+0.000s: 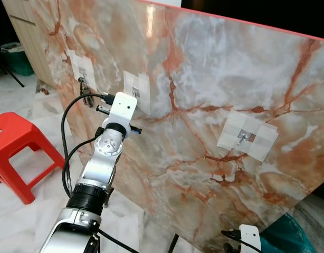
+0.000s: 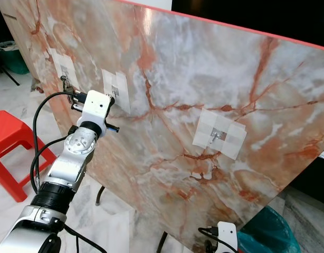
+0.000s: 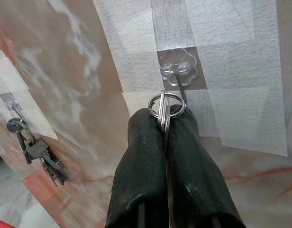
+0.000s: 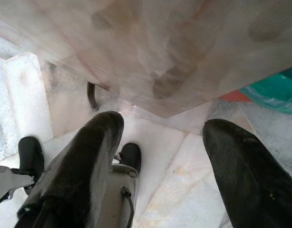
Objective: Hang keys on a hook
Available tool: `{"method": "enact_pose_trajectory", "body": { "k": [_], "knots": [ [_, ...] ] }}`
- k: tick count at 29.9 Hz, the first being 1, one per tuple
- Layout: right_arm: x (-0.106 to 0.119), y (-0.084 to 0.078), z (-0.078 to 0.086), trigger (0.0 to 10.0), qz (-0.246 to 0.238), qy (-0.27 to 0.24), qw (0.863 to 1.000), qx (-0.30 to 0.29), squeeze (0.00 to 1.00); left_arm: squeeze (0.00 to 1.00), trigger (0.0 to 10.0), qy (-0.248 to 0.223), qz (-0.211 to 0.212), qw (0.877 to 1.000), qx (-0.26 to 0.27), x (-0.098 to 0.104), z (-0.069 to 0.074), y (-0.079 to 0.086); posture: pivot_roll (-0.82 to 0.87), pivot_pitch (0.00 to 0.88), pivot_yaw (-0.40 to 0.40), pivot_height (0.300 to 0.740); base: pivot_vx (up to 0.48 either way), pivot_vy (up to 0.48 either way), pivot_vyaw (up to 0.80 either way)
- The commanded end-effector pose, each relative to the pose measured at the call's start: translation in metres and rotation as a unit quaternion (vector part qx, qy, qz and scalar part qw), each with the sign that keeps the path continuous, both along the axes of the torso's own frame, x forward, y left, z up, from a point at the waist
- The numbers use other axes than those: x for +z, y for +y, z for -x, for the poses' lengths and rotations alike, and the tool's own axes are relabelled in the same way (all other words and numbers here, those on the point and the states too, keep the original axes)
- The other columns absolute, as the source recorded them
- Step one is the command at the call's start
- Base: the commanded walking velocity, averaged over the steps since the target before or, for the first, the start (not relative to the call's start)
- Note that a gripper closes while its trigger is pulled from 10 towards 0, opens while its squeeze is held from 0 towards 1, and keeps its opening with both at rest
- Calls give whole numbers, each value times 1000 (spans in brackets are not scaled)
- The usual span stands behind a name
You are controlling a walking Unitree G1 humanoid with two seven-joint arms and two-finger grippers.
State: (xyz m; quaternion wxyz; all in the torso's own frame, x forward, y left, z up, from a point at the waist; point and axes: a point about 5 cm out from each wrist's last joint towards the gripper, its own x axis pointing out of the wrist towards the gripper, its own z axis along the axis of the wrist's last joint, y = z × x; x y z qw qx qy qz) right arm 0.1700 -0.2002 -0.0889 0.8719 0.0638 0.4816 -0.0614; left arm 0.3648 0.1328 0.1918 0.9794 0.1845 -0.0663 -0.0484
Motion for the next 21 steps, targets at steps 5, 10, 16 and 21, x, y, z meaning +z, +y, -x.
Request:
{"method": "enact_pose_trajectory", "body": {
  "k": [5,10,16,21],
  "knots": [
    [0,-3,1,10000,1,3,1000,2,0,0,10000,41,-21,999,-13,-5,-2,-5,-12,0,-87,740,0,0,0],
    [0,-3,1,10000,1,5,1000,3,0,0,10000,73,-31,997,-15,-16,2,-4,-9,0,-90,740,0,0,0],
    [0,-3,1,10000,1,5,1000,5,0,0,10000,79,-31,996,-11,-18,3,-3,-8,0,-91,740,0,0,0],
    [0,-3,1,10000,0,5,1000,5,0,0,10000,89,-30,996,-5,-20,5,-2,-11,0,-91,740,0,0,0]
  ]
}}
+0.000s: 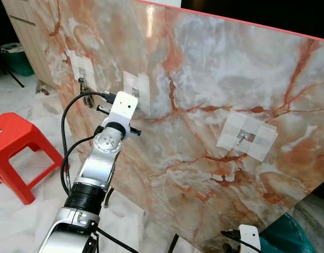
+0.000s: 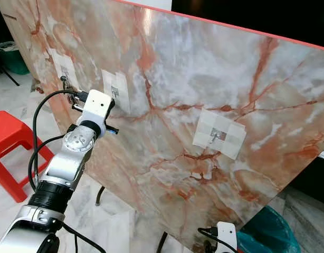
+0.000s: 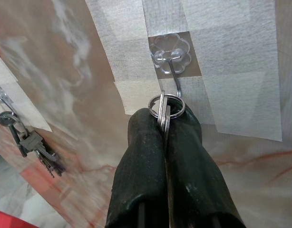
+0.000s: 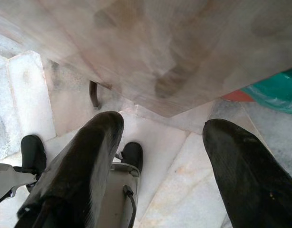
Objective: Hang keys on a hook
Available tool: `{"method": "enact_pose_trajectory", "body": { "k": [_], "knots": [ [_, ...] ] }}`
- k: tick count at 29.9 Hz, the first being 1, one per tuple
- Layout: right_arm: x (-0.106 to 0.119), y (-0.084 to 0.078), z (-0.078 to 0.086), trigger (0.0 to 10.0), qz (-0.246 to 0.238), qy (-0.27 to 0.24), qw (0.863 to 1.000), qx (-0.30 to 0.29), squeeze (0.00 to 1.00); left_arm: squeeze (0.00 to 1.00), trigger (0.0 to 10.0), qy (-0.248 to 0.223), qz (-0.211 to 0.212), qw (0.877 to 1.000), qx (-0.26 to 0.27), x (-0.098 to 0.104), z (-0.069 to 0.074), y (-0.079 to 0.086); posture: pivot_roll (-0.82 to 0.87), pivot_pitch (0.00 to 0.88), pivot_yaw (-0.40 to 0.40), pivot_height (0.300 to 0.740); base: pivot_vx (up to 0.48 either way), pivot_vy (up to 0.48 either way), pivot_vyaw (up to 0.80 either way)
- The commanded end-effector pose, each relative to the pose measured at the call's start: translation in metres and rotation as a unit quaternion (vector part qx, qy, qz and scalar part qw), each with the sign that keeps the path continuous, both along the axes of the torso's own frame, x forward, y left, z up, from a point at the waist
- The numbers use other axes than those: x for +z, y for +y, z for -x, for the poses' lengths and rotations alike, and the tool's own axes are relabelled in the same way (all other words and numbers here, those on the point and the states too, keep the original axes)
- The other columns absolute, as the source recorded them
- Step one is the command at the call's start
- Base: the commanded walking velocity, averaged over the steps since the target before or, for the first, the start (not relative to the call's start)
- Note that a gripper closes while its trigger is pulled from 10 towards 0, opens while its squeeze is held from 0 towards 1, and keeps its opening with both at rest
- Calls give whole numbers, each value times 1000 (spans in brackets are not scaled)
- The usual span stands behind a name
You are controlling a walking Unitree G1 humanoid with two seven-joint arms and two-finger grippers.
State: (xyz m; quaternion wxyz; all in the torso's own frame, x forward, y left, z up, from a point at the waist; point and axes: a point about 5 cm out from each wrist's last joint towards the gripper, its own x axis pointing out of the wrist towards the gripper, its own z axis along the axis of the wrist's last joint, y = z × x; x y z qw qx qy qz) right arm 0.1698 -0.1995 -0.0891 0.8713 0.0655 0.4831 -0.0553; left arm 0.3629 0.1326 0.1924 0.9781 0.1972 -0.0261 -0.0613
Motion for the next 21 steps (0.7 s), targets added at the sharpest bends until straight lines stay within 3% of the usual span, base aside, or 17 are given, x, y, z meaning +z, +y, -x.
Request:
{"method": "enact_pose_trajectory", "body": {
  "k": [1,10,21],
  "knots": [
    [0,-4,1,10000,5,4,1000,1,0,0,10000,54,-16,998,0,-22,5,-1,-11,0,-91,740,0,0,0],
    [0,-4,0,10000,4,4,1000,2,0,0,10000,86,-23,996,5,-33,11,1,-9,0,-90,740,0,0,0],
    [1,-4,0,10000,4,3,1000,2,0,0,10000,89,-34,995,12,-45,22,2,-11,0,-89,740,0,0,0]
  ]
}}
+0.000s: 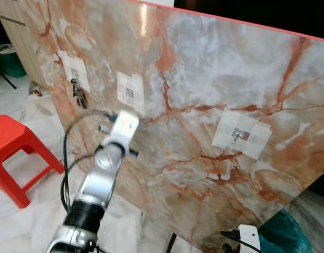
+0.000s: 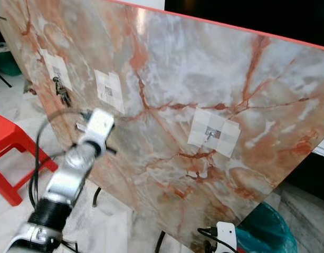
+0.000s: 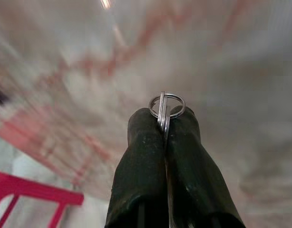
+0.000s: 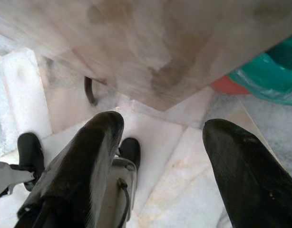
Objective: Hang keys on a hook
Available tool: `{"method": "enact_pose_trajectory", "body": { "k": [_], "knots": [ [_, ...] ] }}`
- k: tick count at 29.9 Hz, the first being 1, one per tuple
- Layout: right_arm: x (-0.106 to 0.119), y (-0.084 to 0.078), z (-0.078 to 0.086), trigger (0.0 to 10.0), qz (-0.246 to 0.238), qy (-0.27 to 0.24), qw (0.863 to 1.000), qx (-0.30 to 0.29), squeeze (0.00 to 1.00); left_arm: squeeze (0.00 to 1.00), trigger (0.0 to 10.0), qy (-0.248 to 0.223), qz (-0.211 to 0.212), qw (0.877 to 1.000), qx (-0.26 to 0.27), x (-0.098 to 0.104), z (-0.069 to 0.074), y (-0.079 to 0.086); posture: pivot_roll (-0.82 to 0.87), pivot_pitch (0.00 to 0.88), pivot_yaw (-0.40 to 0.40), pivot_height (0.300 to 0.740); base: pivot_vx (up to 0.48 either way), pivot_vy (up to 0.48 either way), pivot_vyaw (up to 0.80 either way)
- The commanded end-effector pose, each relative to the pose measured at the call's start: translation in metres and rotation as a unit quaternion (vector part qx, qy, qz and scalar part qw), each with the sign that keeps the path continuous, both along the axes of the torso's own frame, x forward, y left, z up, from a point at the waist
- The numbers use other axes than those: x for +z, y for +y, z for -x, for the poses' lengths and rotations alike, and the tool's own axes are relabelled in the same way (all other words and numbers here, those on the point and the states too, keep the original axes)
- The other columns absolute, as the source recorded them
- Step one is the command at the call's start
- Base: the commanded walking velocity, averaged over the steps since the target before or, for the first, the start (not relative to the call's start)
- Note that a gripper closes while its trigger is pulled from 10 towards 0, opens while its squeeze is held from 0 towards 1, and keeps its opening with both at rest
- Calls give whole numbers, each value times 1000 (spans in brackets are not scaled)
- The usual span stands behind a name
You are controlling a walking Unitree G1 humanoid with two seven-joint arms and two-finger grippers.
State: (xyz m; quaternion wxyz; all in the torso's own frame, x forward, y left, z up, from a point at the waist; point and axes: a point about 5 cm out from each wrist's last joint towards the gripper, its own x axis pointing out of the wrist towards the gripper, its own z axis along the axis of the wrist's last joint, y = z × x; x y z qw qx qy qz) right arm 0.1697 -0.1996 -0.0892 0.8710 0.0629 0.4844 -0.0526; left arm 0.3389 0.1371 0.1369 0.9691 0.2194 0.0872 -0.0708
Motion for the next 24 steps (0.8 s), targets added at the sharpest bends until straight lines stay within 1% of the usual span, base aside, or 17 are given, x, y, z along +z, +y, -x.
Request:
{"method": "enact_pose_trajectory", "body": {
  "k": [1,8,9,11,13,14,16,18,20,21,24],
  "knots": [
    [1,-4,0,10000,3,2,1000,-2,0,0,10000,-22,-3,1000,-2,10,-2,-3,-11,0,-89,740,0,0,0],
    [1,-4,0,10000,5,0,1000,-3,0,0,10000,-64,10,998,8,21,-3,-4,-13,0,-90,740,0,0,0],
    [1,-4,0,10000,5,0,1000,-4,0,0,10000,-78,16,997,12,24,-3,-3,-12,0,-91,740,0,0,0],
    [1,-4,0,10000,5,0,1000,-4,0,0,10000,-82,18,996,14,25,-2,-3,-14,0,-90,740,0,0,0],
    [1,-5,0,10000,5,0,1000,-4,0,0,10000,-101,27,994,30,27,0,1,-14,0,-90,740,0,0,0],
    [1,-5,0,10000,5,0,1000,-4,0,0,10000,-101,27,994,30,27,0,1,-14,0,-90,740,0,0,0],
    [1,-5,0,10000,5,-1,1000,-6,0,0,10000,-135,18,989,53,31,5,8,-11,0,-91,740,0,0,0],
    [1,-5,0,10000,5,-1,1000,-6,0,0,10000,-143,23,987,62,33,6,10,-11,0,-91,740,0,0,0],
    [1,-5,0,10000,6,-1,1000,-6,0,0,10000,-146,25,987,65,33,6,11,-11,0,-91,740,0,0,0],
    [1,-5,0,10000,6,-2,1000,-5,0,0,10000,-164,26,983,71,38,5,14,-11,0,-91,740,0,0,0],
    [1,-4,0,10000,6,-2,1000,-5,0,0,10000,-183,27,980,72,45,2,15,-10,0,-90,740,0,0,0]
  ]
}}
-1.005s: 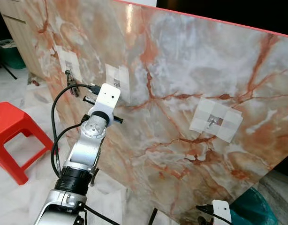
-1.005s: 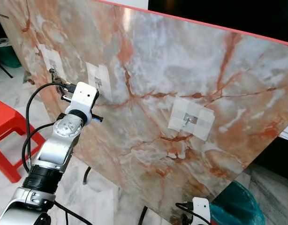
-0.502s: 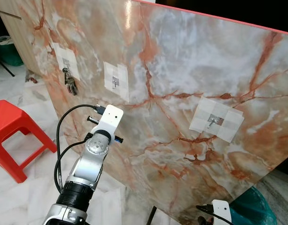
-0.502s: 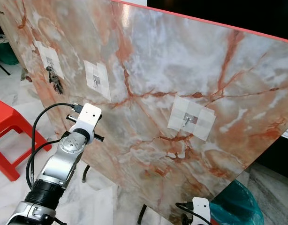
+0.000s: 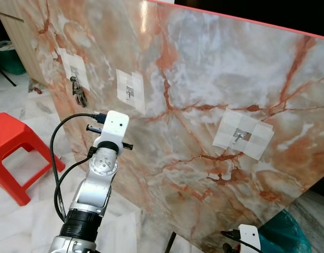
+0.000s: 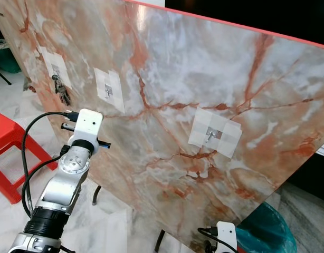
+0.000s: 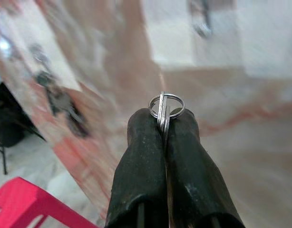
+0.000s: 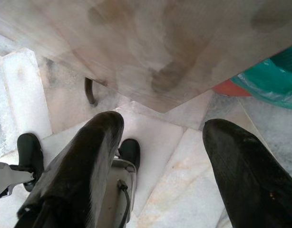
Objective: Hang keys on a hook
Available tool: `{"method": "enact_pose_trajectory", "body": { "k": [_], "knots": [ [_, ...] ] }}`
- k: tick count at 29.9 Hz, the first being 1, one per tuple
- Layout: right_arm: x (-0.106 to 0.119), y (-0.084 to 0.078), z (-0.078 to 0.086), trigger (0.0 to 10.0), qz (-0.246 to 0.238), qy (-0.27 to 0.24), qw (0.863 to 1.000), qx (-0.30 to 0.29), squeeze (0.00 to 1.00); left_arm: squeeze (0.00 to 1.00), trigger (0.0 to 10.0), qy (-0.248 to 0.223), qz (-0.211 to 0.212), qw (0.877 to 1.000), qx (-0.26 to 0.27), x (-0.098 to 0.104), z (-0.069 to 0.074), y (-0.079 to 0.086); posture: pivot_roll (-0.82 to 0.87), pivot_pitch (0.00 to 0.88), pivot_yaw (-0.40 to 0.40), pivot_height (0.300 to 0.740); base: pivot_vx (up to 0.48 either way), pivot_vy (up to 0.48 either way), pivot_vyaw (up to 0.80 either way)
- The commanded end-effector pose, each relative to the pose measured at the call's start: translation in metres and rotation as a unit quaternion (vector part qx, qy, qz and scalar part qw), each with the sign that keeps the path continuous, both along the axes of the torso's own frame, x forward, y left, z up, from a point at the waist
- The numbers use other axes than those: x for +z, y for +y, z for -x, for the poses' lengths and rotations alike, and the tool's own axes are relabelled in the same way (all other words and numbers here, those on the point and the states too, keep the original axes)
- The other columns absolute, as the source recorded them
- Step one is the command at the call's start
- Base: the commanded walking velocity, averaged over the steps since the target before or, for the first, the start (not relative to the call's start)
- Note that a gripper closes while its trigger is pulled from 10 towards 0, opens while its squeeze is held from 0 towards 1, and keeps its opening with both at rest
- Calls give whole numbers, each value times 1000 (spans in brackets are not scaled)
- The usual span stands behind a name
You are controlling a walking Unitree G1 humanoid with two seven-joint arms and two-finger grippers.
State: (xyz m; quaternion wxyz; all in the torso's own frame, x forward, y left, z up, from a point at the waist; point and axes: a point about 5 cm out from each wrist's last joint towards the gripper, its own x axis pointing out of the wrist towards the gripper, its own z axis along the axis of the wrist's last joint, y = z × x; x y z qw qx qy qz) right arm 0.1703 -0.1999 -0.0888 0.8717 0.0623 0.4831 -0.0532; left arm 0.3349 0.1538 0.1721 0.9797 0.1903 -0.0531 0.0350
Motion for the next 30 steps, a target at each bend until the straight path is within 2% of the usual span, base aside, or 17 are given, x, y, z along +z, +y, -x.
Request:
{"method": "enact_pose_trajectory", "body": {
  "k": [1,7,19,30],
  "knots": [
    [1,-4,0,10000,5,-1,1000,-4,0,0,10000,-26,-8,1000,-2,11,-3,-2,-11,0,-89,740,0,0,0],
    [1,-4,0,10000,5,-1,1000,-4,0,0,10000,-63,-14,998,-10,18,-8,-4,-14,0,-90,740,0,0,0],
    [1,-4,0,10000,7,0,1000,-1,0,0,10000,-63,-33,997,-42,15,-21,-13,-16,0,-93,740,0,0,0],
    [1,-5,1,10000,7,0,1000,0,0,0,10000,-65,-30,995,-67,13,-28,-26,-18,0,-96,740,0,0,0]
  ]
}}
